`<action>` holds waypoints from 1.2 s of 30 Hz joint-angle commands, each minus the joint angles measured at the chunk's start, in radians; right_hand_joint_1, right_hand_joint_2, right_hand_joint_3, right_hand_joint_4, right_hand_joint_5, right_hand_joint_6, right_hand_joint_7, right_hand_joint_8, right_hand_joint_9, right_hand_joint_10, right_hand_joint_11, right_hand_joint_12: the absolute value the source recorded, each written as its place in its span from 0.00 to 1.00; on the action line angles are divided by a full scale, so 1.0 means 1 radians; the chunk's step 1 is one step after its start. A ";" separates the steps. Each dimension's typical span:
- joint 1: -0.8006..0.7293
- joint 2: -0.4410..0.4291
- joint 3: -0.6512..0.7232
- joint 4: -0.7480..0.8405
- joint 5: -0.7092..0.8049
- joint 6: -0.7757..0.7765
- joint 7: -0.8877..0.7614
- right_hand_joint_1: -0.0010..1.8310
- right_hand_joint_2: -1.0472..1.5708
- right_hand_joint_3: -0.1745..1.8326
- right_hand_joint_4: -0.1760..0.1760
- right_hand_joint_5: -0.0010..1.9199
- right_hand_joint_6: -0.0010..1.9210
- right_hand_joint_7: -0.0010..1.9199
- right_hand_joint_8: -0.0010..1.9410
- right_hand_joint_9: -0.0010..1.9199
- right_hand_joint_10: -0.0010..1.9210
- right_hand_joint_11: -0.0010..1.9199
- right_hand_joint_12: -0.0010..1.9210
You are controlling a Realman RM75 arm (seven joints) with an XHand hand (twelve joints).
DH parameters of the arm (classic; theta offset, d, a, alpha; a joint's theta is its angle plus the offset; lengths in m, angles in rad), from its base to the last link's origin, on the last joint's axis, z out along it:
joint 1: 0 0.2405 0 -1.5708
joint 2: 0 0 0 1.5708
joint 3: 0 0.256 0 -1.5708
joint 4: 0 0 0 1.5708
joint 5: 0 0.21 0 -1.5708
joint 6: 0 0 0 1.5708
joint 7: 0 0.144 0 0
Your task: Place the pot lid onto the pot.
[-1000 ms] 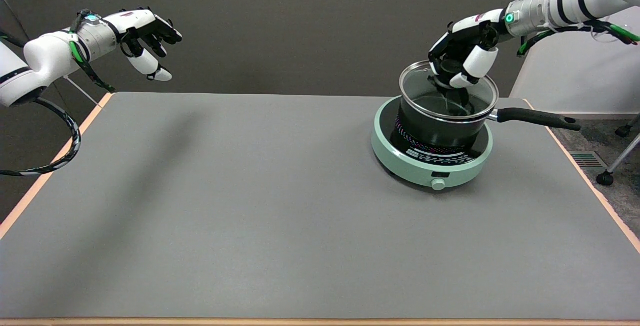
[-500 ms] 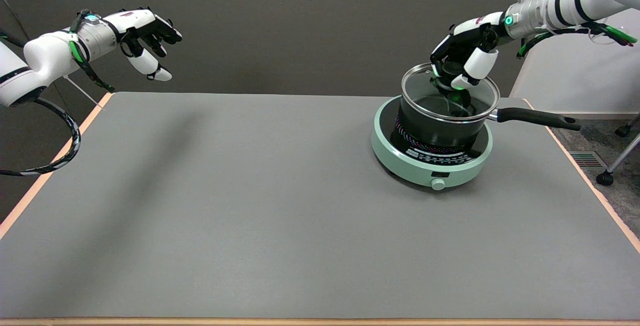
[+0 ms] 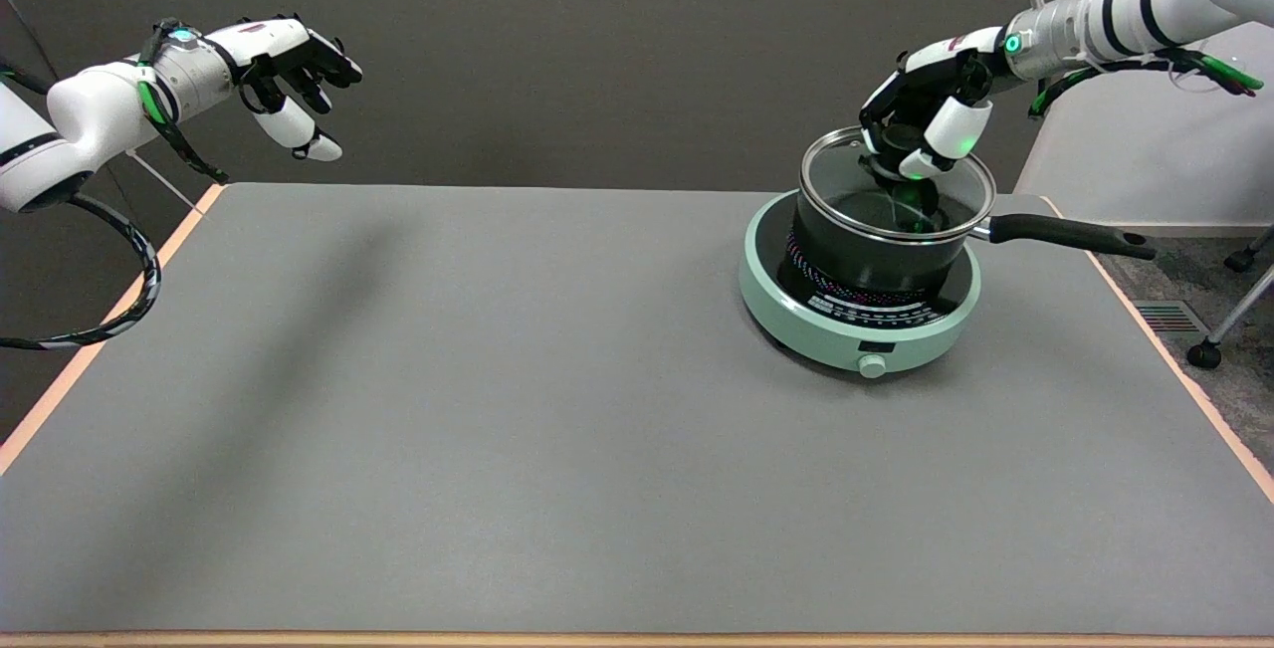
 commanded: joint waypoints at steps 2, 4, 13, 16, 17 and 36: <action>-0.008 -0.007 -0.002 -0.023 0.003 0.009 -0.001 0.73 0.71 0.58 1.00 0.27 0.74 0.39 0.91 0.36 1.00 0.27 0.97; -0.009 -0.009 -0.002 -0.025 0.003 0.009 -0.001 0.73 0.71 0.58 1.00 0.27 0.74 0.39 0.91 0.36 1.00 0.27 0.97; -0.011 -0.014 -0.002 -0.026 0.005 0.009 -0.001 0.73 0.71 0.58 1.00 0.27 0.74 0.39 0.91 0.36 1.00 0.27 0.97; -0.011 -0.014 -0.002 -0.026 0.005 0.010 -0.001 0.73 0.71 0.58 1.00 0.27 0.74 0.39 0.91 0.36 1.00 0.27 0.97; -0.013 -0.014 -0.002 -0.026 0.006 0.010 -0.001 0.73 0.71 0.58 1.00 0.27 0.74 0.39 0.91 0.36 1.00 0.27 0.97; -0.018 -0.014 -0.002 -0.026 0.008 0.010 -0.001 0.73 0.71 0.58 1.00 0.27 0.74 0.39 0.91 0.36 1.00 0.28 0.97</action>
